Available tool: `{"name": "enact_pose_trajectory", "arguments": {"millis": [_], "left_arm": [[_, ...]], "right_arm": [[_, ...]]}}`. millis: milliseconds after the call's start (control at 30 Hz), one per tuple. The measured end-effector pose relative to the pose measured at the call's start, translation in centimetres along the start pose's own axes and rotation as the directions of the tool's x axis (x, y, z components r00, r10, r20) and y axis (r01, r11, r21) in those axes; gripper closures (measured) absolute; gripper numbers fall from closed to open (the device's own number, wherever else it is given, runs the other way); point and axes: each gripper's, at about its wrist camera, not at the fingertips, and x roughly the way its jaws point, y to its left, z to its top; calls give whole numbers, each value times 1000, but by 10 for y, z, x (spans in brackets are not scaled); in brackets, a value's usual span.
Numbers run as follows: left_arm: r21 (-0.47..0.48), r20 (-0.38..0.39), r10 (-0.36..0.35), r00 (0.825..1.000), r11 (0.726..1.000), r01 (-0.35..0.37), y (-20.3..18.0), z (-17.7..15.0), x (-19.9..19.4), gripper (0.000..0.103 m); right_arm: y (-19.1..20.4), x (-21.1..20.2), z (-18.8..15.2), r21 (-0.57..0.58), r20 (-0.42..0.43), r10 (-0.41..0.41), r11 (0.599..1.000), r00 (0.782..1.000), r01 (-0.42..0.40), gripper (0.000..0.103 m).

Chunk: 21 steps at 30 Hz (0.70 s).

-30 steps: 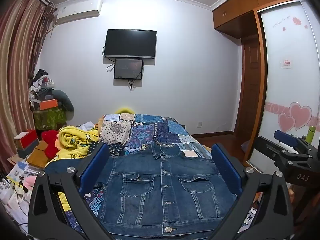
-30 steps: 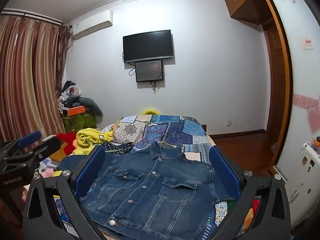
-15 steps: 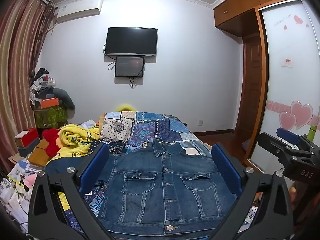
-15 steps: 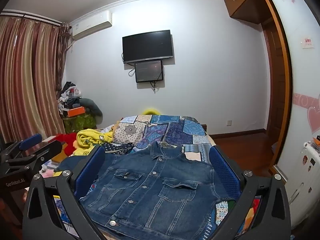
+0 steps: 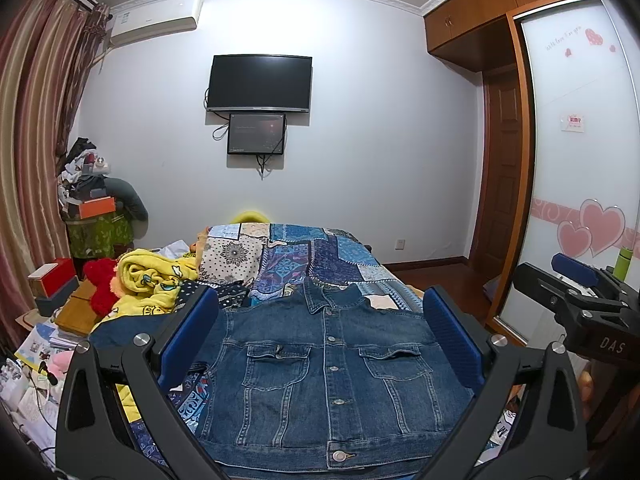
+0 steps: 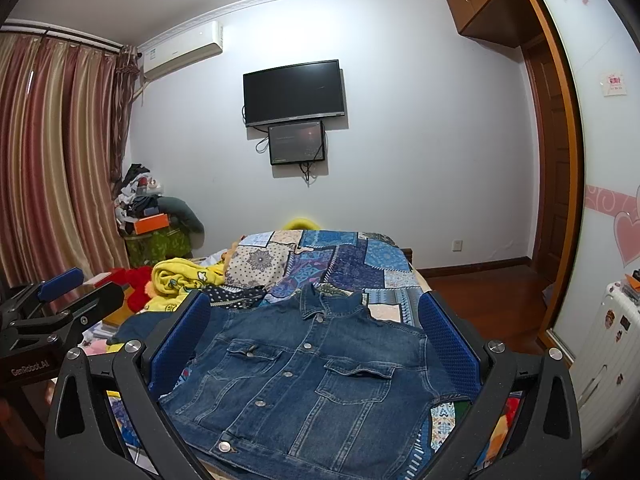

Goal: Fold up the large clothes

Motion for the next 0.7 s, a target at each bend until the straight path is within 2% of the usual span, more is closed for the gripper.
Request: {"name": "enact_pose_trajectory", "arguments": {"millis": [700], "left_arm": [[18,-6,3,1000,1000,-3,-4,1,0,0]], "right_arm": [[-1,1,-1,0,0,0,1000,1000,0,0]]}}
